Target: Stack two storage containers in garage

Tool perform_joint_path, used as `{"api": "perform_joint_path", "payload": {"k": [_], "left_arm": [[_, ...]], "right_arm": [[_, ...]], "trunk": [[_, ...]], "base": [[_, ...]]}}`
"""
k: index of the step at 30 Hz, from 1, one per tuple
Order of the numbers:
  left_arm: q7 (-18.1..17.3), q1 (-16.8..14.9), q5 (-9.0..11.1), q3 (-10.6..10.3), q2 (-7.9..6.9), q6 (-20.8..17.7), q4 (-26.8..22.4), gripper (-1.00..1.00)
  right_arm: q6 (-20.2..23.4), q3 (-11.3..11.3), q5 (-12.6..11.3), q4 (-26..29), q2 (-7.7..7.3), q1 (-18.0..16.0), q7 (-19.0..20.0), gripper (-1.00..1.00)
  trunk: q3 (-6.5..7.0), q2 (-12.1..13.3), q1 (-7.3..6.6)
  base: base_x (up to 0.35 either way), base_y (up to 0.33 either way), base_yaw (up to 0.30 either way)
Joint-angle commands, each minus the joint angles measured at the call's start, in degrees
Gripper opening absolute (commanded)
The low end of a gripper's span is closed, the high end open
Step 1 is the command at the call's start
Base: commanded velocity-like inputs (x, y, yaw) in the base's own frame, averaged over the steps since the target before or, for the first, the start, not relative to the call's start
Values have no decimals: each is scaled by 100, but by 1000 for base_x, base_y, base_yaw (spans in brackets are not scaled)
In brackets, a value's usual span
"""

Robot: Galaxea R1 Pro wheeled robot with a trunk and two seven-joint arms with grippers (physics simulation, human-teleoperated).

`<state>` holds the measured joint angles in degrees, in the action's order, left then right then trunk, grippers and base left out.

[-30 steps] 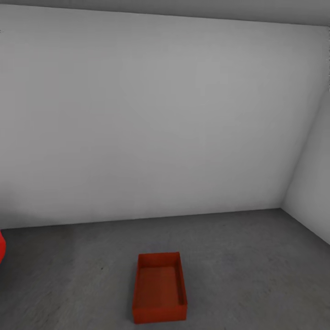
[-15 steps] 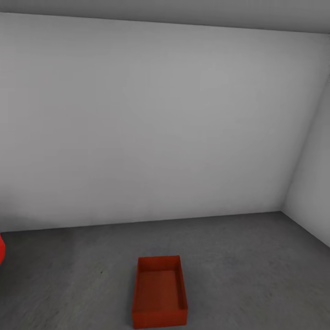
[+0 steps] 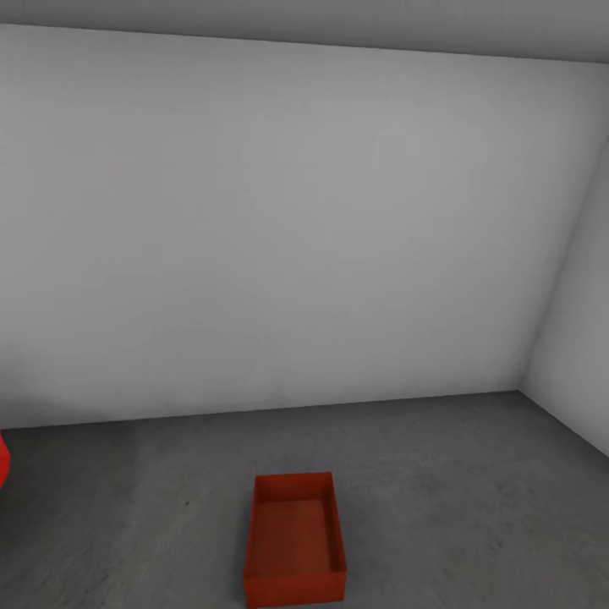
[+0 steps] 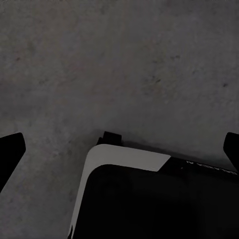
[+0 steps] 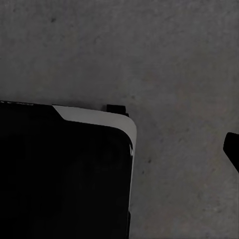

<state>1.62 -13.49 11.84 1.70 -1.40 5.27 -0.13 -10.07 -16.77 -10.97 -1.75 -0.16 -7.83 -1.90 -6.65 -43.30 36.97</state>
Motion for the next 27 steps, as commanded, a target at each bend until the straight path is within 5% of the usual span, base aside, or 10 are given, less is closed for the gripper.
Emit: {"api": "perform_joint_path", "payload": {"k": [1, 14, 27], "left_arm": [[5, -5, 15, 14, 3, 18, 5, 100], [5, -5, 12, 12, 7, -34, 12, 100], [5, -5, 14, 14, 3, -27, 10, 100]], "right_arm": [[-33, -53, -50, -18, 1, -8, -3, 100], [-80, -44, -96, -18, 10, -8, -25, 100], [-83, -24, -133, -18, 8, -8, -29, 100]], "trunk": [[-9, -7, 1], [-9, -7, 1], [-9, -7, 1]], "base": [[0, 0, 0], [212, 0, -8], [108, -3, -247]]}}
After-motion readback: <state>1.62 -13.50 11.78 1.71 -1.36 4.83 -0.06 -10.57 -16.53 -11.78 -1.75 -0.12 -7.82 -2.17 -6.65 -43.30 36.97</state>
